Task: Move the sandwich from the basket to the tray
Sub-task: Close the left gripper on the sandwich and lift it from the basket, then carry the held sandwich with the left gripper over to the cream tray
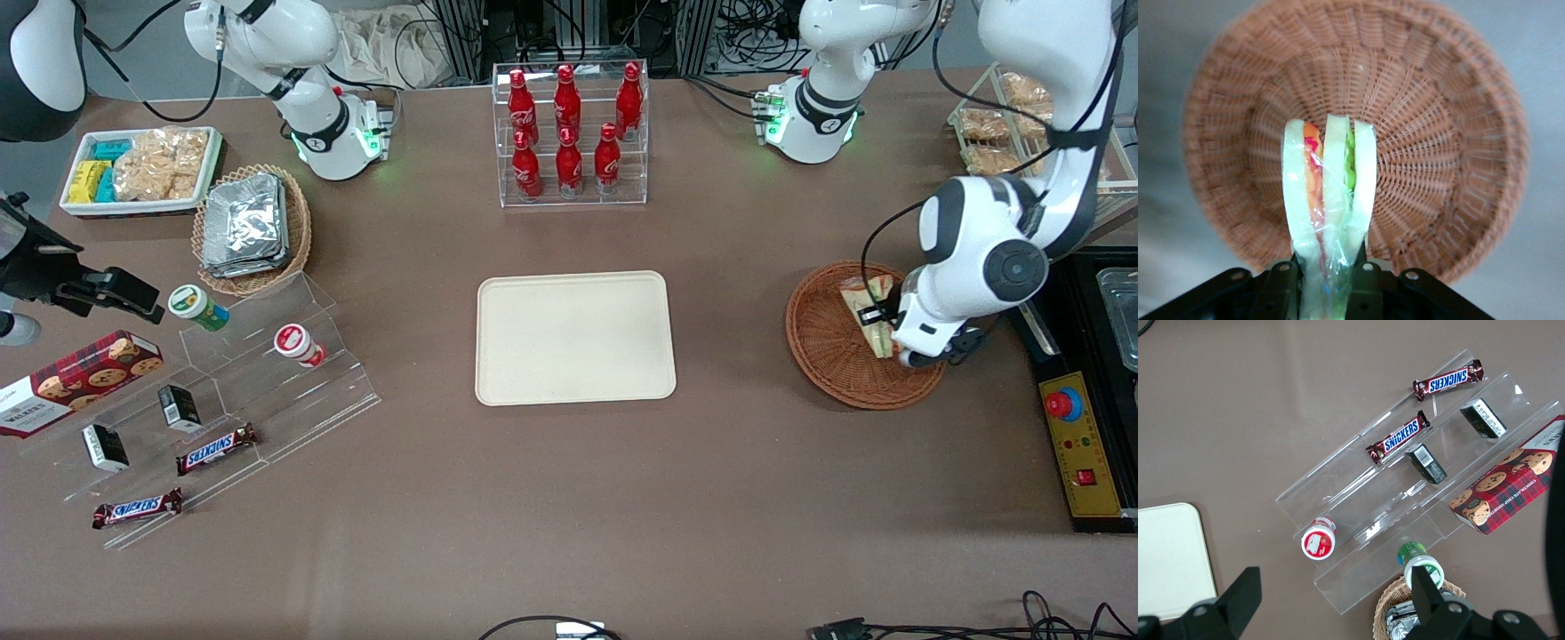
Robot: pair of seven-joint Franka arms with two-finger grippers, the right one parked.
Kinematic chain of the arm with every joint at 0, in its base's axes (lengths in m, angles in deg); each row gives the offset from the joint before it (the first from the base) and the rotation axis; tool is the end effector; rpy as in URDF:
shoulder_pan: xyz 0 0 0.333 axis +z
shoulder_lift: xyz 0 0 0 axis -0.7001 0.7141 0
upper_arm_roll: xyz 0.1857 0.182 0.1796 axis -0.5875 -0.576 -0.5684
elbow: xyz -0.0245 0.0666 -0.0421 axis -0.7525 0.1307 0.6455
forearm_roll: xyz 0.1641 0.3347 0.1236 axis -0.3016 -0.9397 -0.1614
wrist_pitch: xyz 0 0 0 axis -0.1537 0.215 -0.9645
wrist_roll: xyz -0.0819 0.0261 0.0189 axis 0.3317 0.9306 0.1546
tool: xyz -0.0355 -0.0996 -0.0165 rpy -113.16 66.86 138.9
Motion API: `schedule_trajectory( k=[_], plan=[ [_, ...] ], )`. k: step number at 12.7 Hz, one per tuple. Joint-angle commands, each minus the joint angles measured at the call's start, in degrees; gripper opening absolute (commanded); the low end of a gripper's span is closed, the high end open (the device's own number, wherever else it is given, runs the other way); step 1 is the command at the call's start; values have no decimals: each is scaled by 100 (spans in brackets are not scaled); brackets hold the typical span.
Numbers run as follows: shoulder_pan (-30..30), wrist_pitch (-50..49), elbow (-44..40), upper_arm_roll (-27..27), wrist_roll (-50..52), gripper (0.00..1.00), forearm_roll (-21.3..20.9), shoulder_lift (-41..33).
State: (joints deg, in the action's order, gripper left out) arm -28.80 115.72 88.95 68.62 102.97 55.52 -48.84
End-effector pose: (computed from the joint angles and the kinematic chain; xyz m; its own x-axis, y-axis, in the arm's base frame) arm 0.5208 -0.0057 0.3236 0.9324 0.3009 -0.2005 0.2795 -0.9515 -0.1284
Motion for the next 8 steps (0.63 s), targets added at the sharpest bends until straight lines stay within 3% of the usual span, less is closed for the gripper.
schedule_trajectory(
  k=[1, 4, 8],
  plan=[
    [-25, -1222, -982, 202, -27, 14, -89, -414],
    [-25, -2690, -2555, 457, -36, 15, -89, -389],
    [-25, -3704, -3657, 756, -247, 15, 34, -433]
  ],
)
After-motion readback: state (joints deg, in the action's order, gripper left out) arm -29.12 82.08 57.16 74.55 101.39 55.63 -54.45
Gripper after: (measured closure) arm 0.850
